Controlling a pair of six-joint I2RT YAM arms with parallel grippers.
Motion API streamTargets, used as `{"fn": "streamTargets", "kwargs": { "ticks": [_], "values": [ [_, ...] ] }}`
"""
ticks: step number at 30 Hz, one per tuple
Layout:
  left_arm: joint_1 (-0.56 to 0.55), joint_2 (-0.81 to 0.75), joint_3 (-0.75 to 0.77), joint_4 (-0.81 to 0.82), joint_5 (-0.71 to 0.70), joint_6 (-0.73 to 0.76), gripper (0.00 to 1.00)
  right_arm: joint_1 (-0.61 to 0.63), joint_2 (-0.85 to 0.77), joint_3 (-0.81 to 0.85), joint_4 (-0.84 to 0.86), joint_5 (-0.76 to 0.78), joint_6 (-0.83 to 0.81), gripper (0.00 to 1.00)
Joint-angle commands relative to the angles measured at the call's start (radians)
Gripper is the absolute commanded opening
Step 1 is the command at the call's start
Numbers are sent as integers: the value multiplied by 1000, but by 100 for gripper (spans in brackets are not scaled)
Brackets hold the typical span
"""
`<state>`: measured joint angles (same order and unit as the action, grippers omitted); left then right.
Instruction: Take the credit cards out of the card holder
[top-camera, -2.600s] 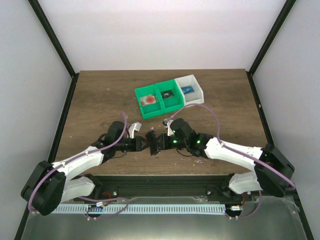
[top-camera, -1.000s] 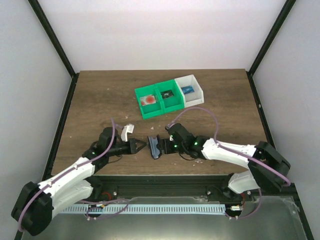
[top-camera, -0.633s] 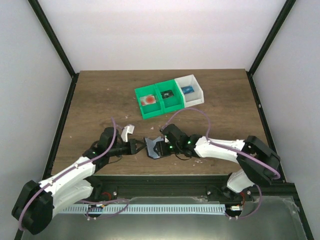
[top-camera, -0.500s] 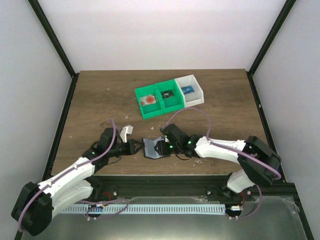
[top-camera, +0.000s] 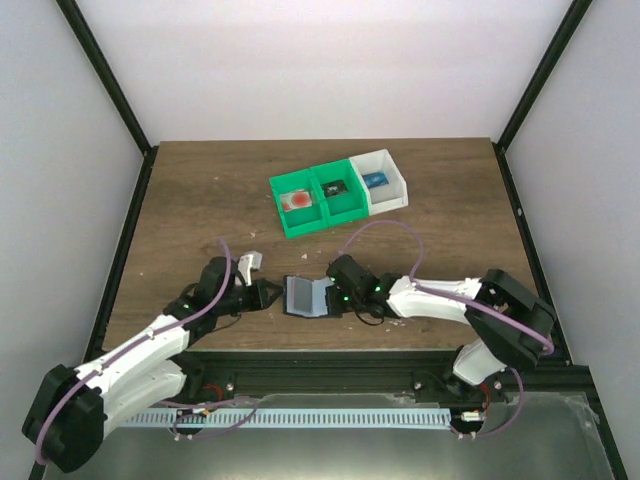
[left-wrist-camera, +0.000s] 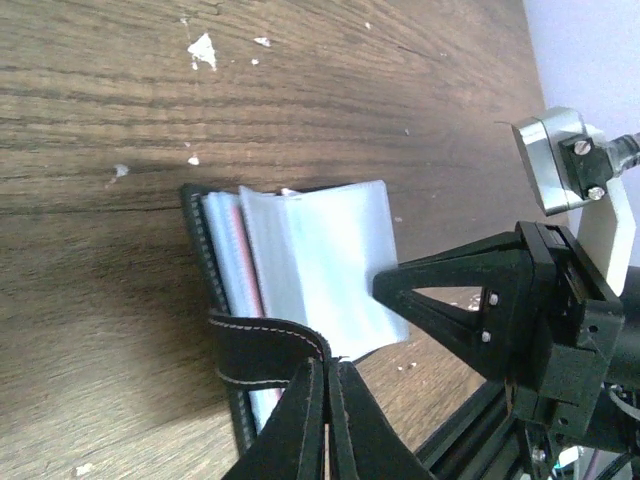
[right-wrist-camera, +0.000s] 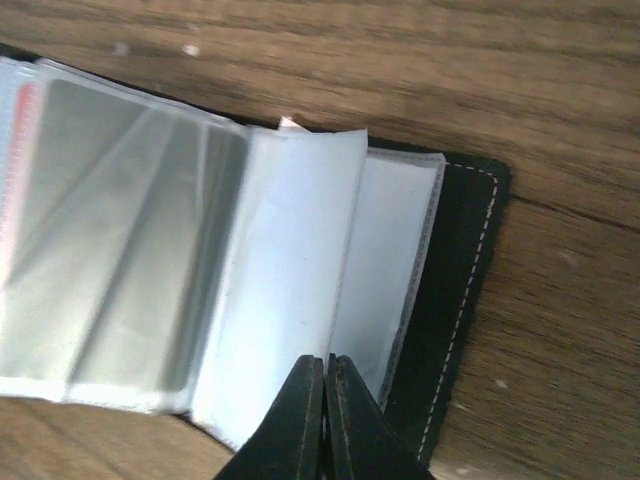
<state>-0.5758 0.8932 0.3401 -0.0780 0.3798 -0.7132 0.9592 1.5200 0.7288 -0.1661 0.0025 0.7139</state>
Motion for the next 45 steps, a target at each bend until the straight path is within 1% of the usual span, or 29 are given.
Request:
{"fn": "streamTargets", "kwargs": {
  "ticks": [1,2,4,6,9,11,12,16,20,24,28,31,37,45],
  "values": [
    [3,-14,-2,-20,-22,8,0,4,-6,-23,-46,111,24,1],
    [3,-25,-8,-13,-9,9,0,4,-6,-18,-68,122,28,5],
    [2,-38,-9,-5,6,7,0,5,-14,16,-136,141,47,25],
    [2,-55,-7,2,22,0,0,18,-50,56,-192,158,61,36],
    [3,-83,-12,29,55,-23,0,45,-122,89,-180,133,53,44],
    [2,-98,-17,39,51,-31,0,51,-134,102,-146,81,43,51],
    [3,-102,-18,39,45,-33,0,54,-130,105,-127,62,41,53],
    [3,-90,-22,35,40,-27,0,55,-90,101,-12,-40,41,57],
    [3,-72,-29,34,44,-23,0,56,-18,122,47,-100,45,62],
    [3,-70,-30,19,18,-22,0,56,39,138,83,-127,43,62],
    [3,-66,-24,-15,-31,-20,0,56,92,162,95,-151,30,61],
    [3,-65,-25,-15,-33,-21,0,56,113,172,100,-161,30,62],
    [3,-70,-25,-15,-32,-22,0,60,145,190,98,-176,28,67],
    [3,-74,-26,-16,-29,-21,0,65,187,210,72,-152,36,66]
  ]
}}
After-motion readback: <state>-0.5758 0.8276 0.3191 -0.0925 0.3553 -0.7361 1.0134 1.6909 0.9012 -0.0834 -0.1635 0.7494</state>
